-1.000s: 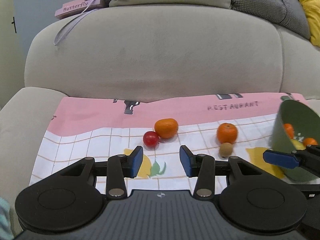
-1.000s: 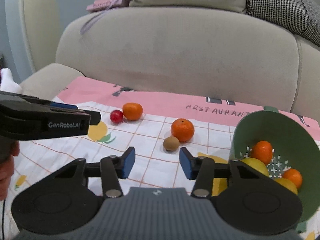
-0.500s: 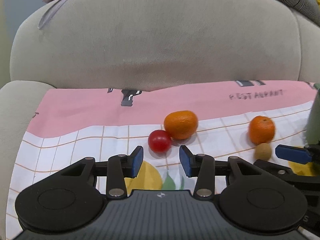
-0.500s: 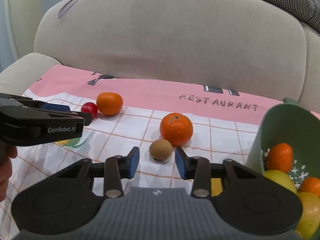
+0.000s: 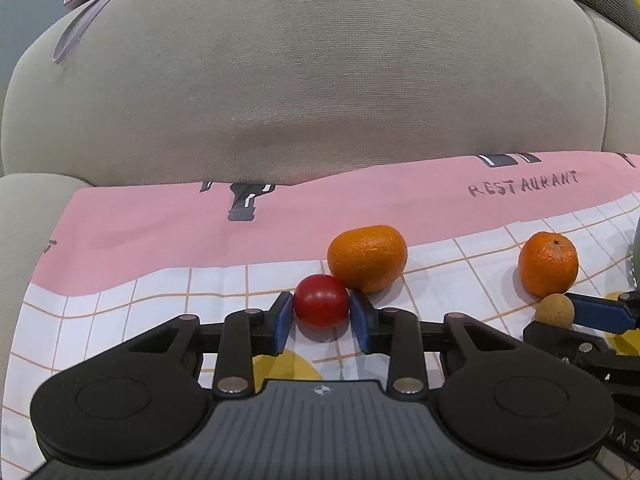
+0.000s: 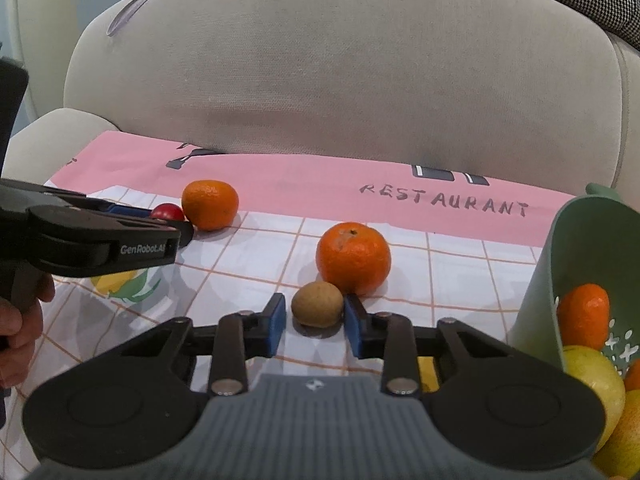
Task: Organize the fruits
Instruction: 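Grasp the other red tomato with the left tool while the right tool grasps the other kiwi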
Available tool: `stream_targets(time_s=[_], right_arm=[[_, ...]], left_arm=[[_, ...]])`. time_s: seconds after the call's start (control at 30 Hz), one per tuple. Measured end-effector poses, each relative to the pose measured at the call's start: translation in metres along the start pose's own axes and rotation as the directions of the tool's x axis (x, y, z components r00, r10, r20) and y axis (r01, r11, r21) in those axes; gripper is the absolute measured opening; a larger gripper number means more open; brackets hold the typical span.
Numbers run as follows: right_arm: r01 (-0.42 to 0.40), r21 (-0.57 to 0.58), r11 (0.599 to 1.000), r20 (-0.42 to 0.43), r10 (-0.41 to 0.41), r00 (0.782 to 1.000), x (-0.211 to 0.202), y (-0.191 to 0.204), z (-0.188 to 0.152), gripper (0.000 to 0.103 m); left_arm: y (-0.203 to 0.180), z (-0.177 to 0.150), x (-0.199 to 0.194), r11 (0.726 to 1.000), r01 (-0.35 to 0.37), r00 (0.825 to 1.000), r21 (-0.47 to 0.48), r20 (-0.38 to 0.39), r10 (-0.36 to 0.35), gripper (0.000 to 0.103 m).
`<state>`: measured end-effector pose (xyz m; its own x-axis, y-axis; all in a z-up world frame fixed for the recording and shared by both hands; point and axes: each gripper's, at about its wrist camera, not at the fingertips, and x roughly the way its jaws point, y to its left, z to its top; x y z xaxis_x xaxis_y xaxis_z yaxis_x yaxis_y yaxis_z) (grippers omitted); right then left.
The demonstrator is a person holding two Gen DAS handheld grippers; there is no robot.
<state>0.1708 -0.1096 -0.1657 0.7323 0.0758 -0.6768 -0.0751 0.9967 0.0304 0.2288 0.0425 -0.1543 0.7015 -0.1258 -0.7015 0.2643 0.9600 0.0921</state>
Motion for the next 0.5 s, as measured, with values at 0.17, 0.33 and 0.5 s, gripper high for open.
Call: stream_targets(time_s=[0.17, 0.33, 0.5], right_arm=[[-0.001, -0.002, 1.0, 0.0, 0.001, 1.0, -0.001, 0.0, 0.0, 0.025], [-0.009, -0.005, 1.0, 0.0, 0.009, 1.0, -0.006, 0.0, 0.002, 0.025], [-0.025, -0.026, 0.999, -0.003, 0.025, 1.0, -0.016, 0.002, 0.002, 0.025]], left_arm=[[-0.001, 0.001, -0.002, 1.0, 0.003, 1.0, 0.006, -0.003, -0.003, 0.033], [-0.004, 0.0, -0.01, 1.0, 0.007, 1.0, -0.001, -0.007, -0.007, 0.032], [-0.001, -0.002, -0.026, 0.999, 0.027, 0.999, -0.046, -0.015, -0.028, 0.032]])
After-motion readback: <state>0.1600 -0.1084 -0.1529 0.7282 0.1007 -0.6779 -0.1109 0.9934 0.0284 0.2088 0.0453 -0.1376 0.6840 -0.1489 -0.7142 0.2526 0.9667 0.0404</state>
